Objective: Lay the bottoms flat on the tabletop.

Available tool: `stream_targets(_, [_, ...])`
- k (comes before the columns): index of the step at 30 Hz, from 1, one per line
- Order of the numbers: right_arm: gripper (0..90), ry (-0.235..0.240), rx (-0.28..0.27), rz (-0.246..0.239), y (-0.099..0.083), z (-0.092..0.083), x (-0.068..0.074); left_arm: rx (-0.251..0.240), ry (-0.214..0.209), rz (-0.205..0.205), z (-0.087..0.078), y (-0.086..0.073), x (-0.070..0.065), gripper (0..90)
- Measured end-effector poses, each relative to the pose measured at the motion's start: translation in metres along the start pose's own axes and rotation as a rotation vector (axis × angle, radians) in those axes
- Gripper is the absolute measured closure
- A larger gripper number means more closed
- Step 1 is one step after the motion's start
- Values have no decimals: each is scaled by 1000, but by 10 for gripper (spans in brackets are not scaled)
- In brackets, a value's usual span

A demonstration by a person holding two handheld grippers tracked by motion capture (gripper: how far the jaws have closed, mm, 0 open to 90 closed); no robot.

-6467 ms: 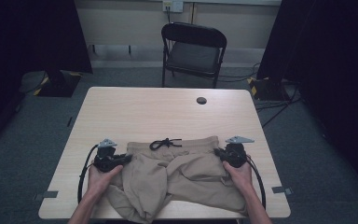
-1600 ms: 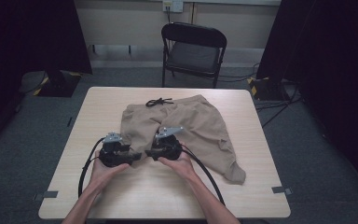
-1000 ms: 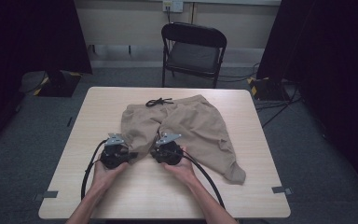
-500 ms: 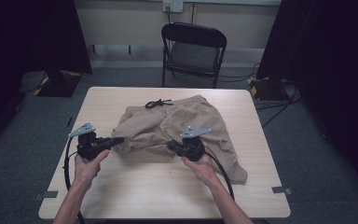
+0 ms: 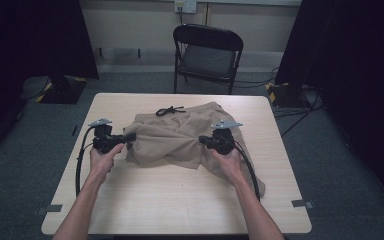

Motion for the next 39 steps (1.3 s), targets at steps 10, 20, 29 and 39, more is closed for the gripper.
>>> stream_targets(10, [868, -2, 85, 28, -28, 27, -5, 52, 7, -2, 7, -23, 10, 634])
stream_targets(20, [608, 22, -47, -24, -10, -21, 16, -19, 24, 74, -42, -14, -8, 467])
stream_targets(29, [710, 136, 32, -122, -34, -16, 52, -11, -24, 103, -50, -41, -17, 639])
stream_targets(39, [566, 118, 118, -133, -58, 7, 59, 96, 33, 102, -28, -63, -8, 427])
Point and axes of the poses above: each handheld gripper's, and its own axes: z roughly forward along the jaws, y roughly out of its top, x roughly to its left, the point moved 2 cm from there along z, roughly forward along the jaws, and after that the axes turned 1 degree about y, right-handed, at the moved point
